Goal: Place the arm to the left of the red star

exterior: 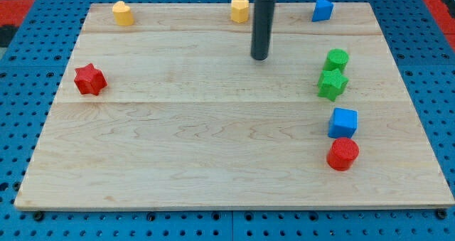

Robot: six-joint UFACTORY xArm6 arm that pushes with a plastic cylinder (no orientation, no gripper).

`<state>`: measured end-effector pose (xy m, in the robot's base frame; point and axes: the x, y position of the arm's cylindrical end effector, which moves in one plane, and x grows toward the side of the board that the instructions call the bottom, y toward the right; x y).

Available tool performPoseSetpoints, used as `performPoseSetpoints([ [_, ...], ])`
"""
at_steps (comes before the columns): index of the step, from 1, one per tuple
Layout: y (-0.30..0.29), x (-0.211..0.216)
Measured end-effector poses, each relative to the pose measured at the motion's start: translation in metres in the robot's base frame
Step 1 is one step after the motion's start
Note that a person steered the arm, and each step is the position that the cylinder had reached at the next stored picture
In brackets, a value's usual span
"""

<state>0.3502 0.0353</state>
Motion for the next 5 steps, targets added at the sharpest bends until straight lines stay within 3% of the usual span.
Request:
performPoseSetpoints([
  [2, -0.19, 0.104],
  [3, -0.304, 0.122],
  [4, -0.34, 0.096],
  [5, -0.315, 0.081],
])
